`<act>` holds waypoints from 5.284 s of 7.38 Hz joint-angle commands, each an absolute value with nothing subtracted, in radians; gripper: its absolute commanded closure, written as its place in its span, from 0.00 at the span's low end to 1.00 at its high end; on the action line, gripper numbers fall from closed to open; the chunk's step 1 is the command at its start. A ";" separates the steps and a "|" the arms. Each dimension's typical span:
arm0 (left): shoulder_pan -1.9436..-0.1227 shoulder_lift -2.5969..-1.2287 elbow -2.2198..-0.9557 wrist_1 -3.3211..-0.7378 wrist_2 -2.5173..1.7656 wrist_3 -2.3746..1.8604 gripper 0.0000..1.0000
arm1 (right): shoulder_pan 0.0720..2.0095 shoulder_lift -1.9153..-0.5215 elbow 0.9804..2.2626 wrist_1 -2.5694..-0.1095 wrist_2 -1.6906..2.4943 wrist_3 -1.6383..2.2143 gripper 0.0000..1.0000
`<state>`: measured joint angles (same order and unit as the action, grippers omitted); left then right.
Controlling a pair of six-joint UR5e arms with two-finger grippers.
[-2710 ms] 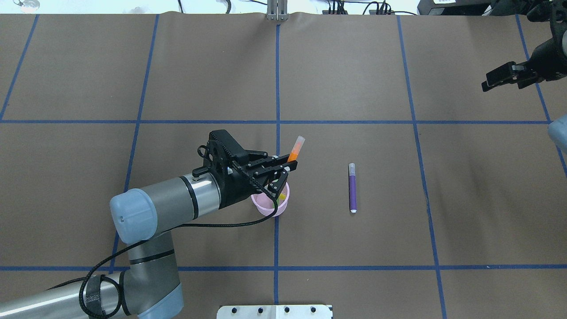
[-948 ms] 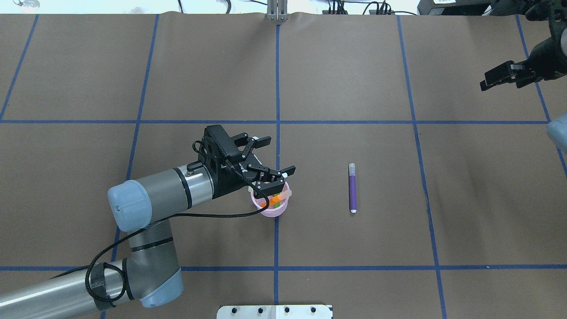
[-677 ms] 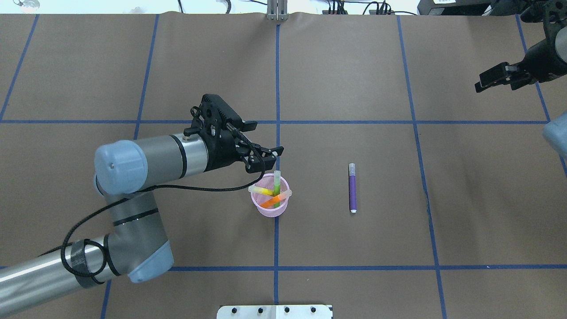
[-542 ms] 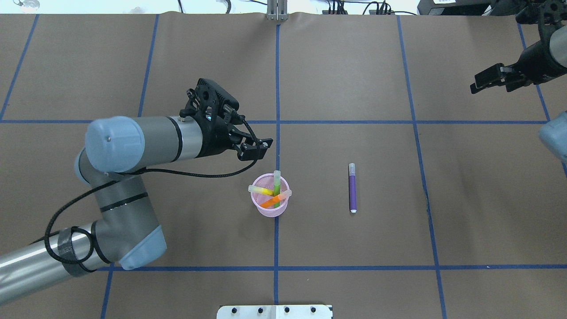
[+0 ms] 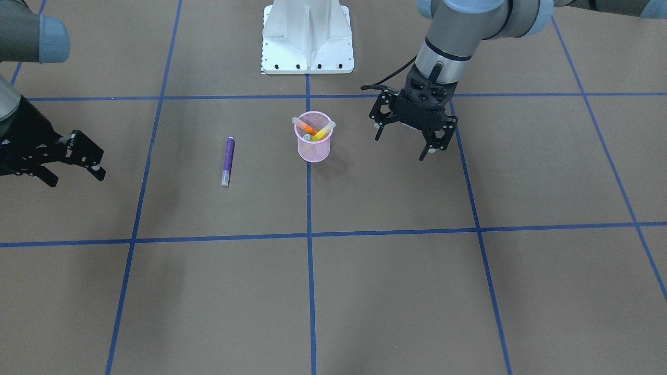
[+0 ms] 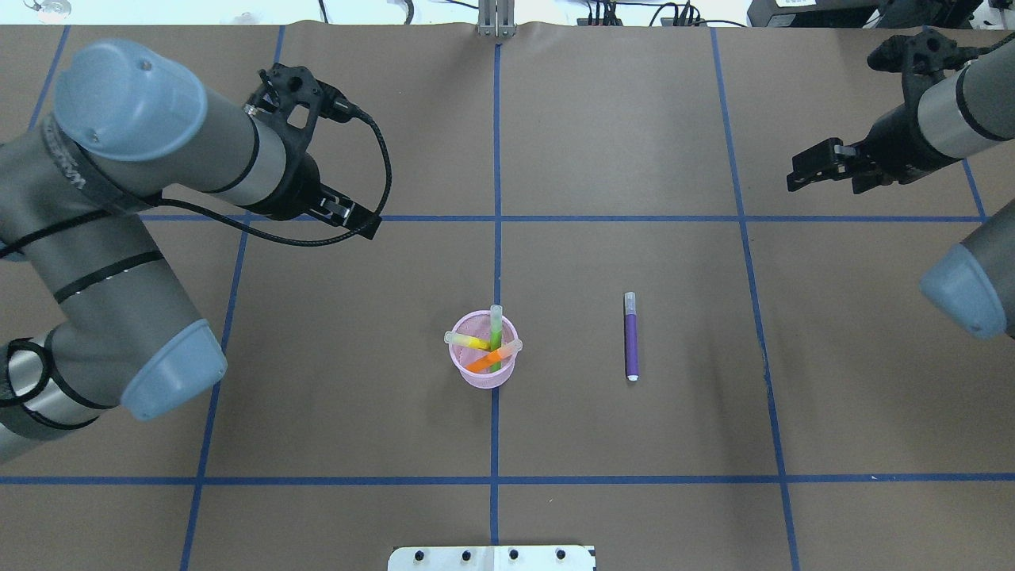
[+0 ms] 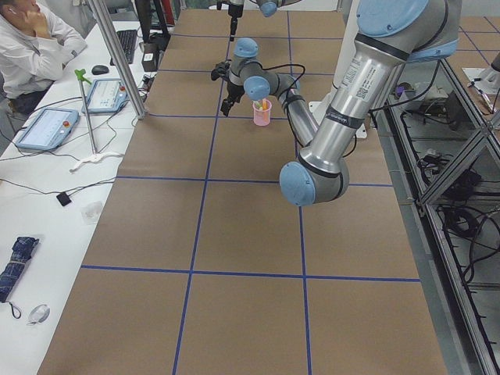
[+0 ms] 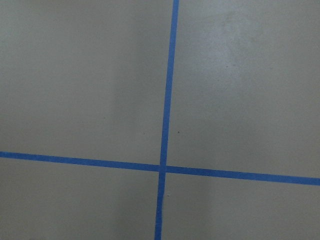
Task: Collect pens into pen holder
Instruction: 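Withdraw the left arm away from the cup while the right arm approaches, then lower the right gripper onto the purple highlighter and grasp it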
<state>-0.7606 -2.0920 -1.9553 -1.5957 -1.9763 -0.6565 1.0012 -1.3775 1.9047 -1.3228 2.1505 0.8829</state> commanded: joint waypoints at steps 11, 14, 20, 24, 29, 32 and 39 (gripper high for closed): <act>-0.828 -2.086 -2.014 -1.522 -1.974 -0.672 0.00 | 0.468 -1.189 1.823 -1.445 1.710 1.250 0.29; -0.827 -2.086 -2.014 -1.522 -1.974 -0.672 0.00 | 0.466 -1.170 1.789 -1.445 1.710 1.249 0.44; -0.827 -2.086 -2.013 -1.523 -1.970 -0.672 0.00 | 0.471 -1.170 1.776 -1.447 1.718 1.226 0.58; -0.827 -2.085 -2.013 -1.522 -1.970 -0.672 0.00 | 0.474 -1.144 1.752 -1.448 1.720 1.227 0.60; -0.827 -2.085 -2.010 -1.522 -1.968 -0.672 0.00 | 0.476 -1.144 1.743 -1.448 1.720 1.227 0.60; -0.827 -2.083 -2.008 -1.523 -1.968 -0.670 0.00 | 0.476 -1.144 1.743 -1.448 1.721 1.229 0.62; -0.827 -2.082 -2.005 -1.523 -1.970 -0.669 0.00 | 0.476 -1.143 1.736 -1.448 1.729 1.235 0.81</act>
